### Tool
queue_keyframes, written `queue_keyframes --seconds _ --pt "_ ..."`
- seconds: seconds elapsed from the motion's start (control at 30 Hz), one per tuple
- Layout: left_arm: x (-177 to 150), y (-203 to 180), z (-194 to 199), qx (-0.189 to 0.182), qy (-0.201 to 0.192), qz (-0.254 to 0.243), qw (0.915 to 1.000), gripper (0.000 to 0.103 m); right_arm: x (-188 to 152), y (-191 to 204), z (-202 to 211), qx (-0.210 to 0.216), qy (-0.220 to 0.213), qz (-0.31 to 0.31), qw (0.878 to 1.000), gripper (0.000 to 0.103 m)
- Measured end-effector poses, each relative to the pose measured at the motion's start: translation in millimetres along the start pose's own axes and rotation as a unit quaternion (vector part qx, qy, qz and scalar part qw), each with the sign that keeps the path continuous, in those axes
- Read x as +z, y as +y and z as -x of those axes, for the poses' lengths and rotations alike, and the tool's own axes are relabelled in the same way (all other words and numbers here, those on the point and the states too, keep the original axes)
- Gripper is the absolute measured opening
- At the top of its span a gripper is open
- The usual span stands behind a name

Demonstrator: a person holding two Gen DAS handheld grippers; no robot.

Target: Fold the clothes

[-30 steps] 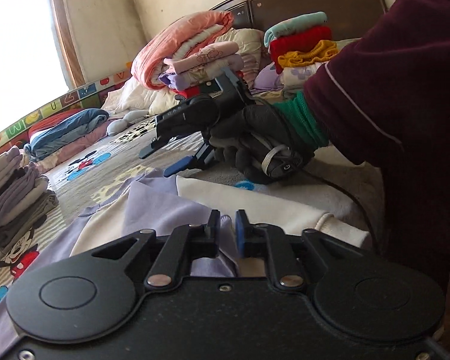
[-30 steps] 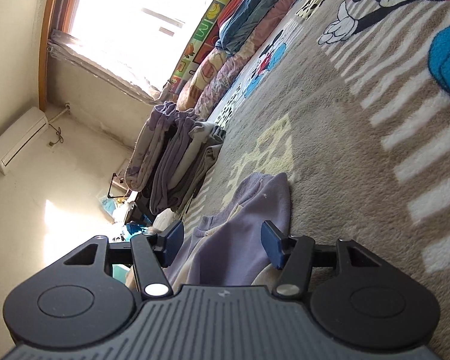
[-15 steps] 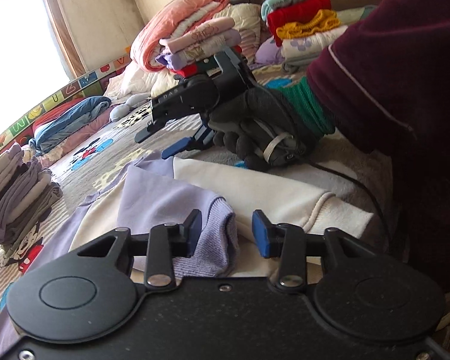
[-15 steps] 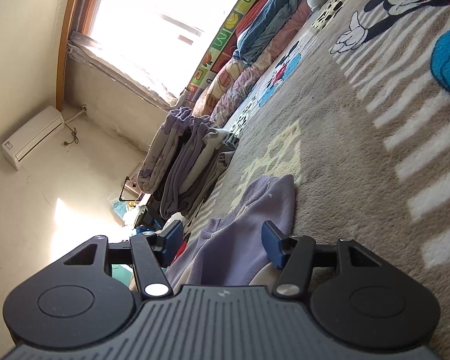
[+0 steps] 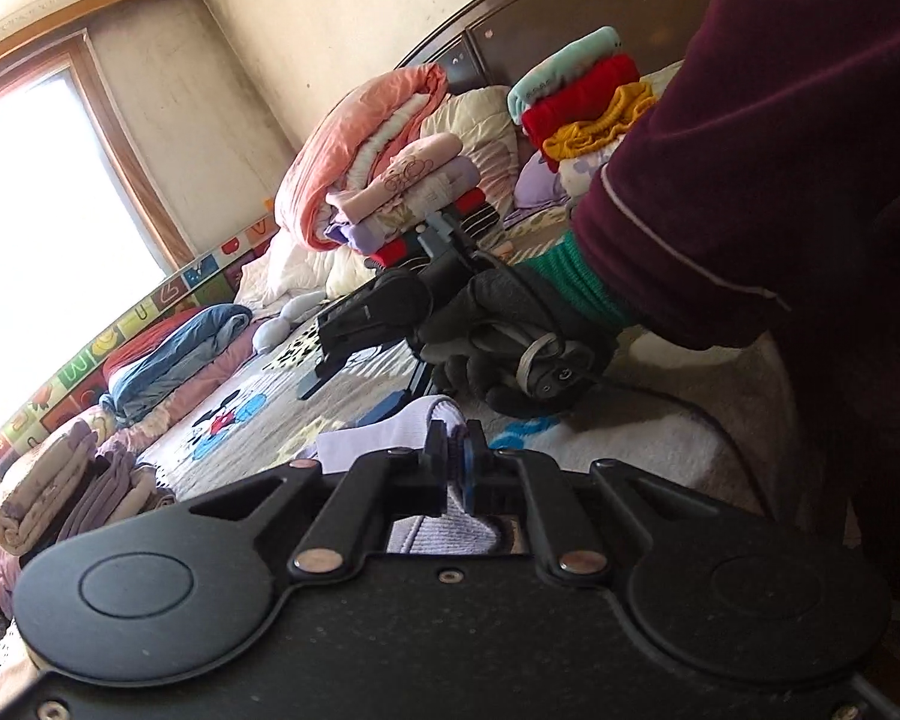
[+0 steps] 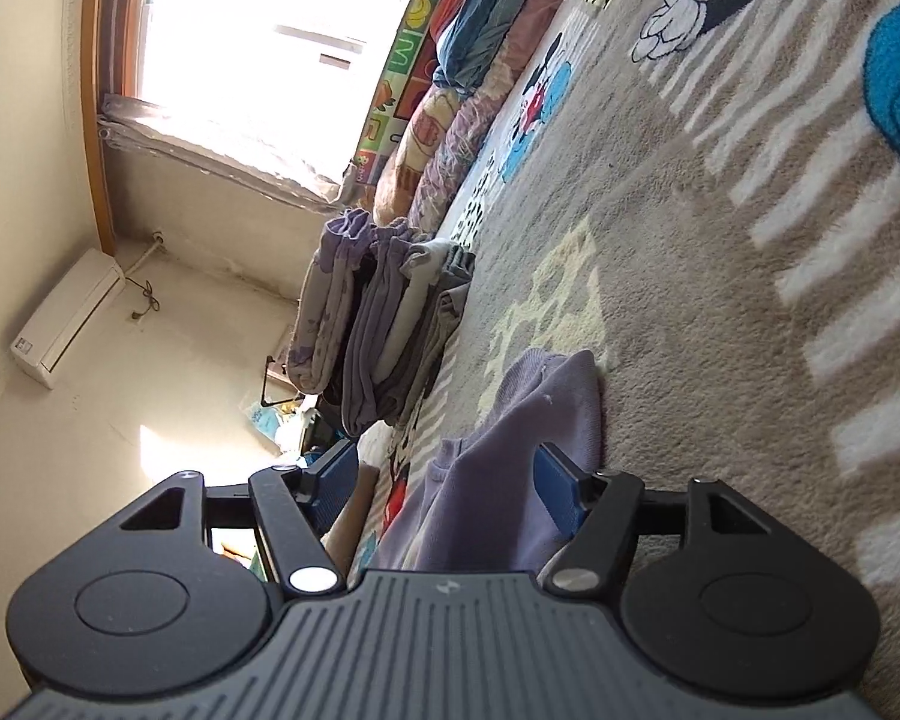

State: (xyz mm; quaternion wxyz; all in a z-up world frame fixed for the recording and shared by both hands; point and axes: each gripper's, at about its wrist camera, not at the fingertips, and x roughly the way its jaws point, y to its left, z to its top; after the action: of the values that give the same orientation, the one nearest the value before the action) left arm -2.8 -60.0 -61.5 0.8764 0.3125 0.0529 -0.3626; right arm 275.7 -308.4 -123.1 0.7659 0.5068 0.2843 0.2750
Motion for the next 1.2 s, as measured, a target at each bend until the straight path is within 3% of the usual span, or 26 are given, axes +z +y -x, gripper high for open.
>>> queue_keyframes --seconds 0.63,1.2 --pt "-4.4 -20.0 6.2 -0.077 0.016 -0.038 0.9962 0.003 13.2 5.7 -18.6 -0.055 -0.02 0.008 0.998 0.066" --pt "-3.1 -43.0 -10.2 -0.104 0.048 -0.074 0.9907 0.003 7.0 15.2 -23.9 -0.095 0.01 0.063 0.993 0.062"
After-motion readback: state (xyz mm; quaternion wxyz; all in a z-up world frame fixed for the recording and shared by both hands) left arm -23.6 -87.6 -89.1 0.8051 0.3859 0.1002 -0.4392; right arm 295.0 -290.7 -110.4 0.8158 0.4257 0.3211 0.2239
